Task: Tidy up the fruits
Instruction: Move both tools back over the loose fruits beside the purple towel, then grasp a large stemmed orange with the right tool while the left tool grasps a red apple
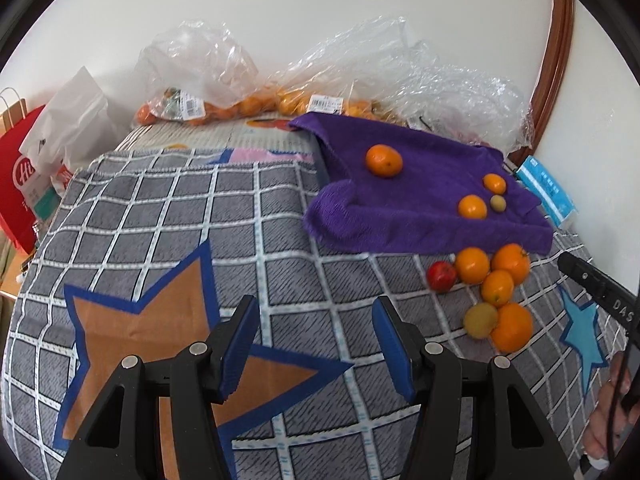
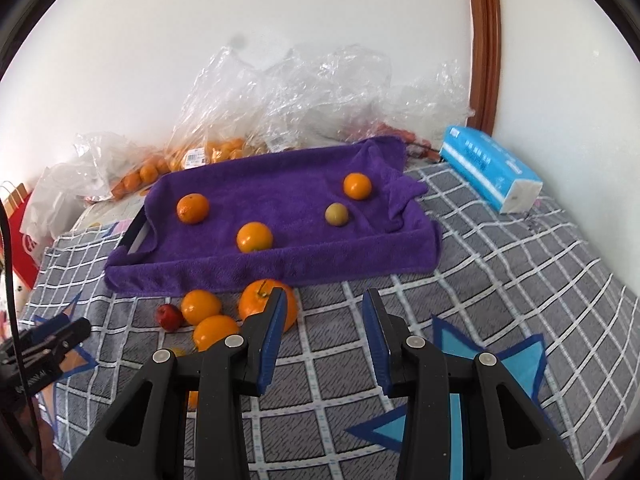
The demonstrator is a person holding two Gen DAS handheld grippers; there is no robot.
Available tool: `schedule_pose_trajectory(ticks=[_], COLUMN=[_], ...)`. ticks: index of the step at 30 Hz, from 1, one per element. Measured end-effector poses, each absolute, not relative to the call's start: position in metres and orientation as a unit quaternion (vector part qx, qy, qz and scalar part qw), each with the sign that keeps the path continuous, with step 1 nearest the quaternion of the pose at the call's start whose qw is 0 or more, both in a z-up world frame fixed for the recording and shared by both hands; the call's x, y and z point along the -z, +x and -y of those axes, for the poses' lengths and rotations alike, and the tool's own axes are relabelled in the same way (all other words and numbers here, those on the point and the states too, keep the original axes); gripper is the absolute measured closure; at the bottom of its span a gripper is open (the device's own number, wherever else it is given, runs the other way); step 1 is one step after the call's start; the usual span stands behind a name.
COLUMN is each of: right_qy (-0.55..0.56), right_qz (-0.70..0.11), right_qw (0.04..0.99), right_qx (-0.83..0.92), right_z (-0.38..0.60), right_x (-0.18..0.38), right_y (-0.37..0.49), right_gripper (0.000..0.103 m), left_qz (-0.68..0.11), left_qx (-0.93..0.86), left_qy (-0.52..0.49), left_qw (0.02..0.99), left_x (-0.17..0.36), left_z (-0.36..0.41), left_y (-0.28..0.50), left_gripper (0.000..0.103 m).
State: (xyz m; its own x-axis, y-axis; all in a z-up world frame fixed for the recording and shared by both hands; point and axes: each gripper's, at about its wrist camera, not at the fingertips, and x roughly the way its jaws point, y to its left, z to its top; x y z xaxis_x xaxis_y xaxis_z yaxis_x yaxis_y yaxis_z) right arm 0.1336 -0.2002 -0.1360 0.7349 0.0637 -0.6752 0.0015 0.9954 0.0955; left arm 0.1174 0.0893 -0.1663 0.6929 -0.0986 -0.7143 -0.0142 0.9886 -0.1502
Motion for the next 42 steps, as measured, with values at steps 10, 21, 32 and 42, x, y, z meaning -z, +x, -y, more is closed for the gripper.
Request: schedule_pose_trajectory(ticks=[10, 21, 32, 42], right_qy=[0.059, 0.053, 0.049, 0.040], right_qz=[-0.390, -0.408, -0.400, -0.427], right_qw=[0.917, 0.905, 0.910, 0.896], right_qx=[-0.064, -0.109, -0.097, -0.119], right_z=[0.192, 0.175, 0.199, 0.192], right_x=[0.155, 0.162, 0.162, 0.182], right_y=[0.135, 0.173, 0.163, 0.172], right_gripper=[0.064, 0.062, 0.065, 0.050], left_qz=[-0.391, -0.371, -0.371, -0.383], left_qx=[0.047, 0.075, 0.091, 0.096], left_qy=[-0.116, -0.103, -0.105, -0.120], left_qw=[0.912, 0.920, 0.918, 0.911], left_x=[0.176, 0.169, 0.168, 0.171], left_z=[-0.100, -0.091, -0.088, -0.091], left_y=[0.116, 0.110, 0.111, 0.112], left_gripper=[0.047, 0.046, 0.044, 0.044])
